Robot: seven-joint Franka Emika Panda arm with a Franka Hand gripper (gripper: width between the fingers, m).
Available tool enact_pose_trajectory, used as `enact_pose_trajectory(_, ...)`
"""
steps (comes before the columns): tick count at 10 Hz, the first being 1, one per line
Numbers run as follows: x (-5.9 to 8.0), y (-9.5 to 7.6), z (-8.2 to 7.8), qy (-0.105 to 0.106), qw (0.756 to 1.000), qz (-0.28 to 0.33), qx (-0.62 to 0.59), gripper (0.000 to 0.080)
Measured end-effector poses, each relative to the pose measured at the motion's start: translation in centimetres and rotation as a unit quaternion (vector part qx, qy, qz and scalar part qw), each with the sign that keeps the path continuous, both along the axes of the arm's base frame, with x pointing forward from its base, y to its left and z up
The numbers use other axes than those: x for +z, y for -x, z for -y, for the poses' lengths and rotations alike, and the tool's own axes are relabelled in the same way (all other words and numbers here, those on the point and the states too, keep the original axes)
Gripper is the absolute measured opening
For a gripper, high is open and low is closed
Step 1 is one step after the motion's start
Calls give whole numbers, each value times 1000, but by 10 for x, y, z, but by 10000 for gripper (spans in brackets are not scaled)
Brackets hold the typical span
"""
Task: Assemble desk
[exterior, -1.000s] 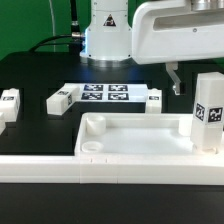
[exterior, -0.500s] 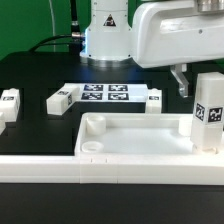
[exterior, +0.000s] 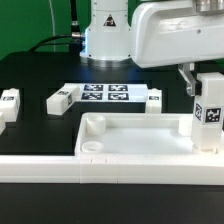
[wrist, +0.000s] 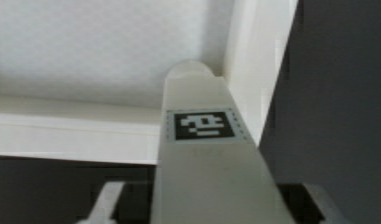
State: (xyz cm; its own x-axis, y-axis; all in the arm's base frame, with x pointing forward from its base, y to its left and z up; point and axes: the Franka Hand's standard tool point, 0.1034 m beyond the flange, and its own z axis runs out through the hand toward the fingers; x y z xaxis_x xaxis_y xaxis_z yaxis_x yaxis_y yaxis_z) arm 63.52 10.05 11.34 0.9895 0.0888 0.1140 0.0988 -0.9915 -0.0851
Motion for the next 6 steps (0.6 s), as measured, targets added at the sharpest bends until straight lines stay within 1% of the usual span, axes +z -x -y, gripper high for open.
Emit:
enact_pose_trajectory(1,0,0,1,-8,999,-3,-39,289)
enact_pose_trajectory(3,0,-1,2,-22,983,-14,-181,291)
enact_pose_trajectory(5,-1,0,3,-35,955,-24,-295,291)
enact_pose_trajectory(6,-1,1,4,-42,930,-30,-363,291)
